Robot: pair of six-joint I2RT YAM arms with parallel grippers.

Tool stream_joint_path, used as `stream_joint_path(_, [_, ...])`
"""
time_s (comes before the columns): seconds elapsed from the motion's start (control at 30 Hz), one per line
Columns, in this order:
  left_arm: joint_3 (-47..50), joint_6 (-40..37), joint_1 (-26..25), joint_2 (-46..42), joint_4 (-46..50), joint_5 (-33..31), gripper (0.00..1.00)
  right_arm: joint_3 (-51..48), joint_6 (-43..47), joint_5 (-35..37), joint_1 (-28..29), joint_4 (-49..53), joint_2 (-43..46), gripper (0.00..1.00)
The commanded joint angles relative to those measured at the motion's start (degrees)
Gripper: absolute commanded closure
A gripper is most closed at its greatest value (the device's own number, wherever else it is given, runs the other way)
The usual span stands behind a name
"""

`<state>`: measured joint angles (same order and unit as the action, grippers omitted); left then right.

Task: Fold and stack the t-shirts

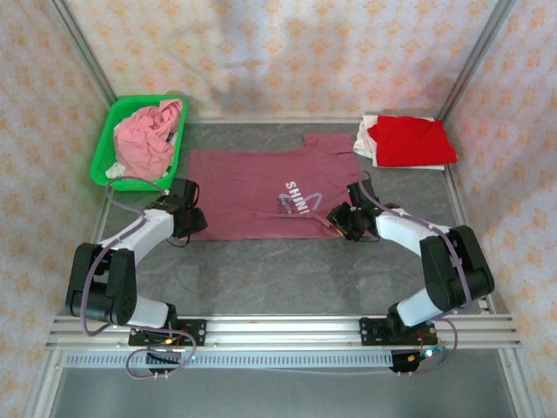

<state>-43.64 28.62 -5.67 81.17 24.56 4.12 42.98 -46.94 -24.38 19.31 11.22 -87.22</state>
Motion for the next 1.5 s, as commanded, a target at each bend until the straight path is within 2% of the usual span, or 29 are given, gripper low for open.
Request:
stream_joint_path(0.0, [0.8, 0.8, -0.7, -1.4, 0.0, 0.2, 0.55, 0.9, -1.5, -0.5, 1.3, -3.3, -2.0, 0.56])
stream_joint_path(0.13, [0.6, 1.0, -2.3, -5.7, 1.4, 1.0, 0.48, 1.2, -2.4, -1.0, 1.9, -4.6, -3.1, 0.57])
stream_joint_path(0.3, [-0.1, 1.1, -4.1, -11.2, 2.9, 0.2, 0.45, 1.1, -2.5, 0.5, 2.1, -4.7, -3.0, 0.58])
stream_joint_path(0.53, [-1.3, 0.2, -4.3, -11.7, 4.4, -0.2, 0.44, 2.6, -2.4, 3.3, 2.1, -4.2, -2.7, 0.61])
stream_joint_path(0.67, [-0.9, 0.6, -4.3, -10.8, 3.7, 0.2, 0.44, 3.5, -1.8, 4.6, 2.1, -4.8, -4.7, 0.67])
stream_joint_path(0.93, [-0.6, 0.4, -4.3, -10.6, 3.7, -0.5, 0.44, 5.0, -1.9, 3.5, 2.1, -7.6, -7.8, 0.91])
stream_joint_path(1.1, [-0.1, 0.2, -4.3, -10.5, 3.4, -1.4, 0.44, 8.5, 1.6, 6.6, 2.1, -3.0, -6.4, 0.99])
stream_joint_path(1.27, [0.2, 0.2, -4.3, -9.8, 2.4, -2.0, 0.44, 14.4, 7.5, 10.1, 2.1, 3.7, -7.8, 1.0])
stream_joint_path(1.47, [0.2, -0.1, -4.3, -7.9, 1.6, -2.3, 0.44, 23.4, 12.9, 11.2, 2.1, 8.6, -13.6, 1.0])
